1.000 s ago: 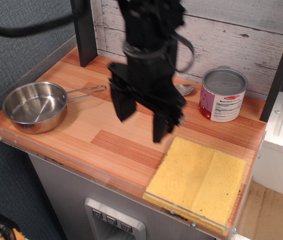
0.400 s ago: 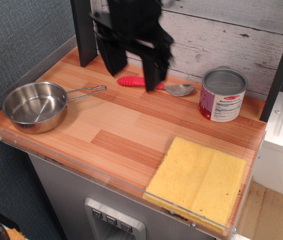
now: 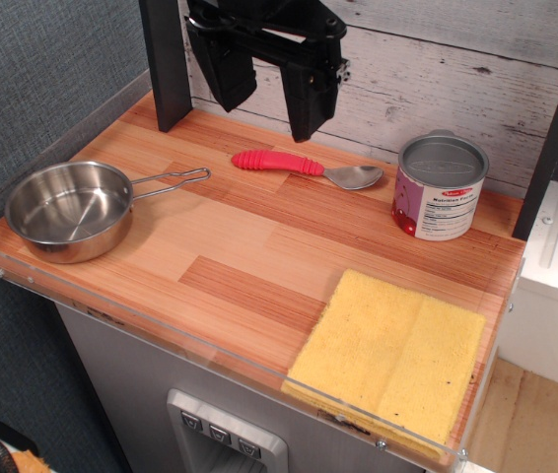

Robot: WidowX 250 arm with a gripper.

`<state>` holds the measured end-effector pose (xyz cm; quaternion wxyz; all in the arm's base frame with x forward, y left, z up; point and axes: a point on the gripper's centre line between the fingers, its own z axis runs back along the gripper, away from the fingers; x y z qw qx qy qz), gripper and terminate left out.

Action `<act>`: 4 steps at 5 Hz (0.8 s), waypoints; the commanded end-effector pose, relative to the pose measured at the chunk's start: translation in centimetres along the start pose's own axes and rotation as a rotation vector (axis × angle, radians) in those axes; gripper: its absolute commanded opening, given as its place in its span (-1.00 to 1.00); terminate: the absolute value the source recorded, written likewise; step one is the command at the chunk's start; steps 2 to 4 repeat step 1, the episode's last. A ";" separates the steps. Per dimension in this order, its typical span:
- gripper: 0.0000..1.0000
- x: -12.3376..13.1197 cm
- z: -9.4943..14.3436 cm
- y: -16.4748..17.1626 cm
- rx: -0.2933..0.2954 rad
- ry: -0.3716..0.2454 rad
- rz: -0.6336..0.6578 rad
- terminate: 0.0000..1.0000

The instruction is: Place the napkin on the right front corner of the table.

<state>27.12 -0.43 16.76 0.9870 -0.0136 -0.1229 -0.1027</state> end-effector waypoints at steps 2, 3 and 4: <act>1.00 0.5 1.1 0.1 0.006 -0.035 -0.006 1.00; 1.00 0.5 1.1 0.1 0.006 -0.035 -0.006 1.00; 1.00 0.5 1.1 0.1 0.006 -0.035 -0.006 1.00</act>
